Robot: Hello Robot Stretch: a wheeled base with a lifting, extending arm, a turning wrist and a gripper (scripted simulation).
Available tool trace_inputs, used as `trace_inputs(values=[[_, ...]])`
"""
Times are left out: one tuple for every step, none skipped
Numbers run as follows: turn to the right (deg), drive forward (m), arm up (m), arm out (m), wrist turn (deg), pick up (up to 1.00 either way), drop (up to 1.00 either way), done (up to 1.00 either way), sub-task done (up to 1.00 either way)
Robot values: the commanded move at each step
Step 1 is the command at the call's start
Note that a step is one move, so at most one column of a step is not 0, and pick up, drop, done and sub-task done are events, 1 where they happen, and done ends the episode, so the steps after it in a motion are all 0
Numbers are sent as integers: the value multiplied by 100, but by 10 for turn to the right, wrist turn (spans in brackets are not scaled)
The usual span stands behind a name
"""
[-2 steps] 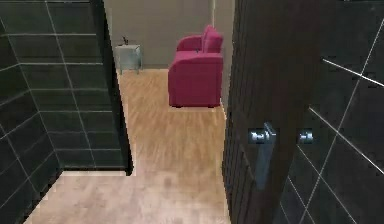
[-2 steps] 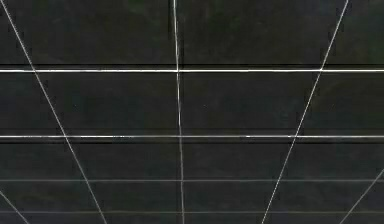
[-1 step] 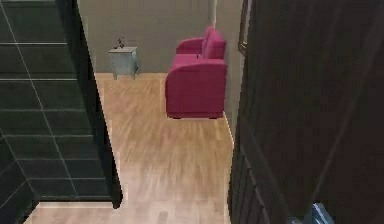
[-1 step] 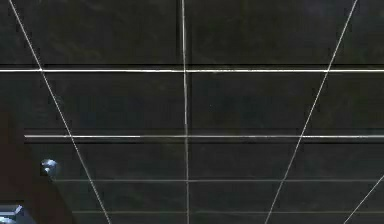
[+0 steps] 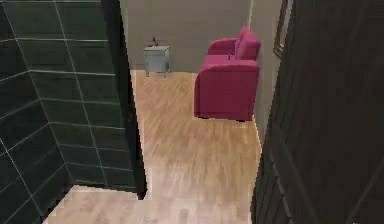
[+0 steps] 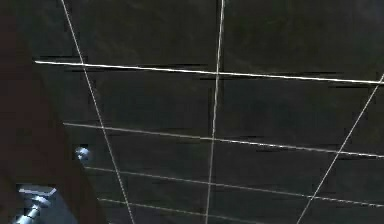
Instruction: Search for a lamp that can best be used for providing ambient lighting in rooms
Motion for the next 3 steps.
trace_inputs(values=[[0, 100, 0, 0, 0, 0, 0, 0, 0], [-60, 0, 0, 0, 0, 0, 0, 0, 0], [0, 50, 0, 0, 0, 0, 0, 0, 0]])
